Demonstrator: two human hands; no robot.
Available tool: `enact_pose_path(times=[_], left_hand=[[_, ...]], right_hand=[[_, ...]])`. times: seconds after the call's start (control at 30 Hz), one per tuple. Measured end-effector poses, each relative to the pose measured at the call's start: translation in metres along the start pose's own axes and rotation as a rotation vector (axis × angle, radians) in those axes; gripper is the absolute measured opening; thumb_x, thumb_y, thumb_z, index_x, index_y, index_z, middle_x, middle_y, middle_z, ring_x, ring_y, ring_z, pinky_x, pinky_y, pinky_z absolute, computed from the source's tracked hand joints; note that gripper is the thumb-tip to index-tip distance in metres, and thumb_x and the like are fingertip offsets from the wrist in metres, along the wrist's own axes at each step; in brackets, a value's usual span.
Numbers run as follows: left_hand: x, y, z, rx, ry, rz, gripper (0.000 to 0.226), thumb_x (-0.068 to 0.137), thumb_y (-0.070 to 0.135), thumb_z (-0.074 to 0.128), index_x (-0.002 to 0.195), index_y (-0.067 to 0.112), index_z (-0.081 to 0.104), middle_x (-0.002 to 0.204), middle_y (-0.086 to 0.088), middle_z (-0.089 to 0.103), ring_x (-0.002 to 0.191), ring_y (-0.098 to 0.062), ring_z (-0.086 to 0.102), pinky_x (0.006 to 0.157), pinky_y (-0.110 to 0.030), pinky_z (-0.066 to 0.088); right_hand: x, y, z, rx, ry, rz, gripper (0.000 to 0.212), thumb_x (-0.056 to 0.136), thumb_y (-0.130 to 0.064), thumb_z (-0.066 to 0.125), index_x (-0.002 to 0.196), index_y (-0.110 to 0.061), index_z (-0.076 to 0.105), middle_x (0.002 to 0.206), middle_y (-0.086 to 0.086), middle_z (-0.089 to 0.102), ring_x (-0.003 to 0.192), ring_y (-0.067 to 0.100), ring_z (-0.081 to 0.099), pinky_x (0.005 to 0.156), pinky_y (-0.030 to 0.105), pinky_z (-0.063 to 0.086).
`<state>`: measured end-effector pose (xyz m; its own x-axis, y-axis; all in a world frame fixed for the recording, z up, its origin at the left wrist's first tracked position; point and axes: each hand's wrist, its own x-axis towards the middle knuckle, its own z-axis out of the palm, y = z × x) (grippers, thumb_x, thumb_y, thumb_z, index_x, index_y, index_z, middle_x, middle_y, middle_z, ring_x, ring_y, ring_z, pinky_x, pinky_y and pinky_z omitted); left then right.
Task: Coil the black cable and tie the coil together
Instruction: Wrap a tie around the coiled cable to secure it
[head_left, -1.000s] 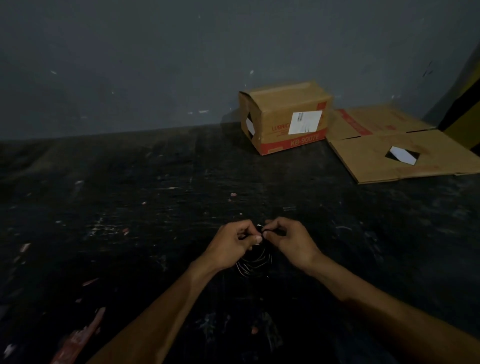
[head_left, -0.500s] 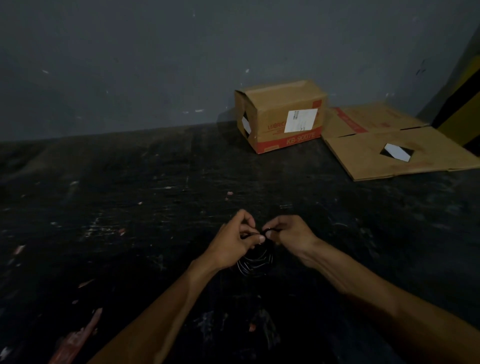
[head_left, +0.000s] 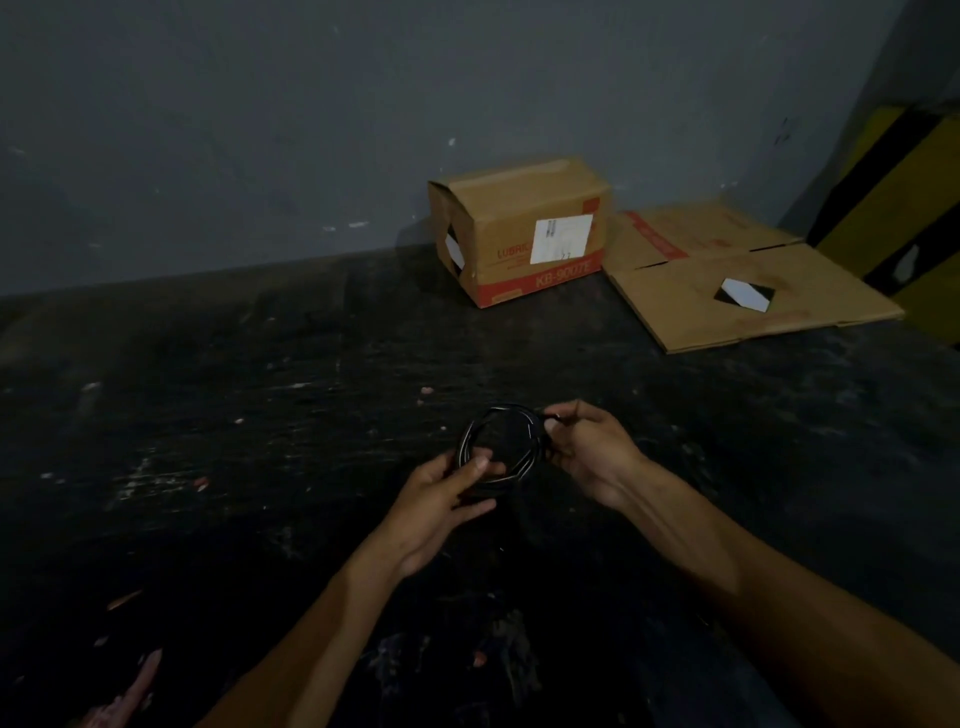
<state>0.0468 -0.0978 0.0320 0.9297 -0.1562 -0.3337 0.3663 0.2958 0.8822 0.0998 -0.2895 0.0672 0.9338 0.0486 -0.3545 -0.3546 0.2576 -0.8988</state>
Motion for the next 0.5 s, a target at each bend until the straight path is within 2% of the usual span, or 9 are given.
enact_pose_path(times=[0.1,0.3,0.4,0.5], left_hand=[[0.002,0.002,0.004,-0.022,-0.005,0.033,0.043,0.074,0.032,0.073,0.11,0.009,0.068,0.112,-0.008,0.074,0.107,-0.016,0.069,0.084,-0.034,0.051],[0.01,0.004,0.024,-0.124,0.007,0.045,0.02,0.075,0.022,0.071,0.094,0.016,0.075,0.078,-0.003,0.072,0.078,-0.014,0.07,0.071,-0.028,0.057],[0.015,0.002,0.036,-0.121,0.039,0.029,0.026,0.073,0.023,0.072,0.097,0.015,0.069,0.071,-0.001,0.069,0.069,-0.014,0.067,0.071,-0.03,0.056],[0.023,-0.002,0.047,-0.095,0.062,0.032,0.013,0.08,0.02,0.069,0.092,0.014,0.068,0.068,0.0,0.064,0.065,-0.014,0.062,0.073,-0.032,0.053]], right_hand=[[0.0,0.003,-0.015,0.085,0.004,0.095,0.022,0.092,0.008,0.047,0.089,-0.01,0.059,0.085,0.01,0.062,0.079,0.02,0.058,0.068,0.033,0.05],[-0.006,0.018,-0.044,0.141,-0.005,0.206,0.022,0.09,0.011,0.049,0.091,-0.009,0.058,0.083,0.01,0.063,0.074,0.021,0.061,0.068,0.031,0.051],[-0.014,0.02,-0.065,0.043,-0.049,0.229,0.018,0.088,0.008,0.055,0.094,-0.009,0.059,0.083,0.01,0.065,0.074,0.022,0.064,0.068,0.029,0.051],[-0.022,0.02,-0.091,-0.153,-0.055,0.187,0.014,0.087,0.004,0.059,0.098,-0.005,0.06,0.08,0.008,0.065,0.071,0.02,0.064,0.064,0.027,0.051]])
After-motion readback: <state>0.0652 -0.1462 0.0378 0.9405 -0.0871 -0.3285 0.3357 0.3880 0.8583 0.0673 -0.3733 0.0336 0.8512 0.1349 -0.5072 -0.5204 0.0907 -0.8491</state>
